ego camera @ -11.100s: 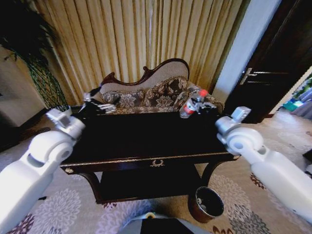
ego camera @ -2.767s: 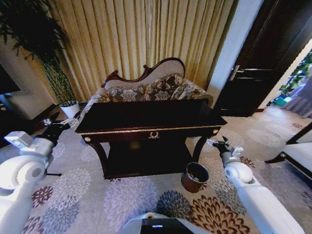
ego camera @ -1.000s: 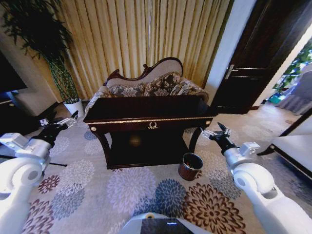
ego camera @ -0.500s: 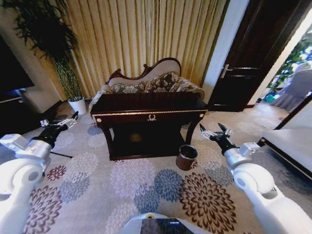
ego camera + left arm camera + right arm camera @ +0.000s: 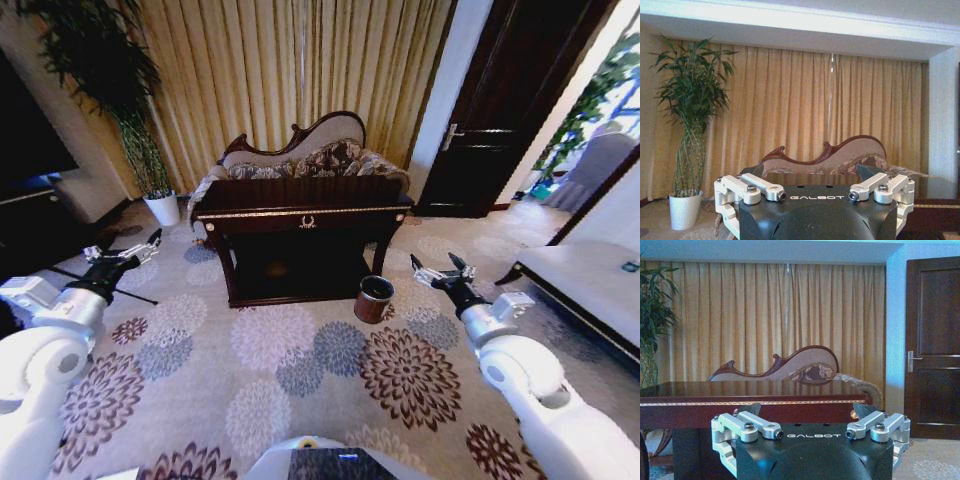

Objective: Move to the front of the table and place the trash on the table into the trash bin.

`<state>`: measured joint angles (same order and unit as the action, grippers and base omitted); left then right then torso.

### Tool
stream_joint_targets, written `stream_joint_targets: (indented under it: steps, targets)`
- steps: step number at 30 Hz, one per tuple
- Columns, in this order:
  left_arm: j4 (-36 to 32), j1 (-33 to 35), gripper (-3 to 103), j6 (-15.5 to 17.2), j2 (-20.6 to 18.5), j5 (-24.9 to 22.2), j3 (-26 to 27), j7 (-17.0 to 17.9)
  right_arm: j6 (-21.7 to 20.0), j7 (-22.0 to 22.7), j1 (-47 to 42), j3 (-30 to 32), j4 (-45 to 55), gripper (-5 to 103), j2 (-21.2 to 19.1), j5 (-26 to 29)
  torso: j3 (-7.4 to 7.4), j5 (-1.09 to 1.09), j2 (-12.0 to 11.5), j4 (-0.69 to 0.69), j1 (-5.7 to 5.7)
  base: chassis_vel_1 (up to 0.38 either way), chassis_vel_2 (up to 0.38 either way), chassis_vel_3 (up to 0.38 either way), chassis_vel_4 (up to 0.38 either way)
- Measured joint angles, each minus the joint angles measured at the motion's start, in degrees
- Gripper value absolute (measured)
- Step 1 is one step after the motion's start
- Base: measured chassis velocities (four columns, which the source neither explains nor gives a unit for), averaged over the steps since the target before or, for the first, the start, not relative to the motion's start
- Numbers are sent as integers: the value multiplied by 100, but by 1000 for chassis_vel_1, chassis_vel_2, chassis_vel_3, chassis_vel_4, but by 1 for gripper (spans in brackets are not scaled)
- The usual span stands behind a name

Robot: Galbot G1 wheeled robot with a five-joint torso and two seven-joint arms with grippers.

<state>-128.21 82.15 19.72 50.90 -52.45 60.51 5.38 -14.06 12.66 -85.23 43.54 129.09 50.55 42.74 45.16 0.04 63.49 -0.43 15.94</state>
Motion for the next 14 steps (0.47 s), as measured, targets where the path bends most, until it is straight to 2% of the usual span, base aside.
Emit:
stream_joint_targets:
  steps: [4,14]
  targets:
    - [-3,12,100,-4,11,0,-2,-1,16,0,3,-43,-52,100,30,-70,-2,-6,3,3,-3,130,-150,-118,139]
    - [1,43,100,-109,18,0,-35,-2,44,-1,-25,-87,-93,100,92,-120,4,-4,-4,1,7,21,-7,-11,18]
